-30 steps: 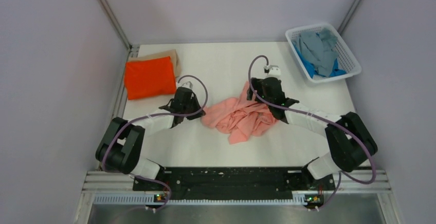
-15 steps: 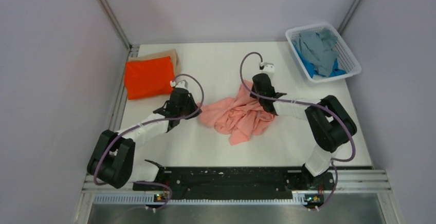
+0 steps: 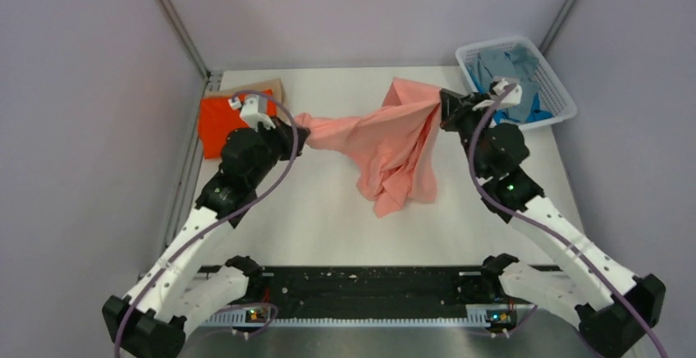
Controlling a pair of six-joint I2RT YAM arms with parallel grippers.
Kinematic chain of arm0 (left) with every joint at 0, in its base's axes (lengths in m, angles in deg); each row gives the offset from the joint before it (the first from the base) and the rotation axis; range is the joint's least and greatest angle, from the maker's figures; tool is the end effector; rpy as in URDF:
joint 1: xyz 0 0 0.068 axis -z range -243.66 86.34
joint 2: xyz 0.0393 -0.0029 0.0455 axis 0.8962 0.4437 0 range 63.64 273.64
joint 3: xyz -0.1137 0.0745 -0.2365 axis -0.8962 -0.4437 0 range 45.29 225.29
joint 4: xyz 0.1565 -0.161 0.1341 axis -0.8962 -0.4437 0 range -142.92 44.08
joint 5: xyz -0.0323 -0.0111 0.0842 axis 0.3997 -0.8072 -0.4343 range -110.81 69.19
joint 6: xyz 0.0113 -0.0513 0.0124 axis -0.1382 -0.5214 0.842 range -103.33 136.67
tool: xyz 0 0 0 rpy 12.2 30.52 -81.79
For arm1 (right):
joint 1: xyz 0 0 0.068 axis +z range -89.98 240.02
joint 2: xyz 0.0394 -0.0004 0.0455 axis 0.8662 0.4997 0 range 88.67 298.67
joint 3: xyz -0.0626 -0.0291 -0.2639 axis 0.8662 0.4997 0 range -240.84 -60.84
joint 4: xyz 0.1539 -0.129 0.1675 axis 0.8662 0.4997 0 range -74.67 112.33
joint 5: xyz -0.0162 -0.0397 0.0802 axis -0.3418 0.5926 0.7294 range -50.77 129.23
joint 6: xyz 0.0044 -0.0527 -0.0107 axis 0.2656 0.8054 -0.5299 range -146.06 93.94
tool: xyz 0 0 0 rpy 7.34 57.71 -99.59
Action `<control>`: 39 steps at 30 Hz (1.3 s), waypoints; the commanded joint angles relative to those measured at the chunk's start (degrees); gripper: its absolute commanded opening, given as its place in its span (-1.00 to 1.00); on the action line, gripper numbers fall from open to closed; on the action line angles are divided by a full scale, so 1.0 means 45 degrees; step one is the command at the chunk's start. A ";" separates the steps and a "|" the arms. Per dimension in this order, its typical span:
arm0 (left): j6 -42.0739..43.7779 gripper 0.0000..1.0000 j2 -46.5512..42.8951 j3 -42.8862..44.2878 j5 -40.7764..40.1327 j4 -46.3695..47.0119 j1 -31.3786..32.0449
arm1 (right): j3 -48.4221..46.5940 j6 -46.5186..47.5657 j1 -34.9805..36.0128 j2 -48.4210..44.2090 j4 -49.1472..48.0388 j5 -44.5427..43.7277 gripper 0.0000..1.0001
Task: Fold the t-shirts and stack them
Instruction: Flatten out the tshirt
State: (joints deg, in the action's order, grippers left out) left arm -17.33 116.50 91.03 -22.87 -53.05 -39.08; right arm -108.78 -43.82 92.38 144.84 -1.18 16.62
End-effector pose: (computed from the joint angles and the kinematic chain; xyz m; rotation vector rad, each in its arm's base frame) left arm 0.1983 -0.0892 0.3261 -0.1799 1.8659 -0.6837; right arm 0.2015 0.1116 0.3725 0.1446 1.4448 0.4364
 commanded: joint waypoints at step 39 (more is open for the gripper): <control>0.0961 0.98 1.3869 1.1786 -0.2268 -0.4452 -0.1113 | -0.3644 0.0518 -0.2249 0.8669 0.2793 0.1785 0.58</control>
State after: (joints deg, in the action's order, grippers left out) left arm -10.14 179.49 135.79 -36.82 -67.57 -43.98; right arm -118.05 -39.93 83.20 181.25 10.64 26.39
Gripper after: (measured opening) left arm 0.987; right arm 0.755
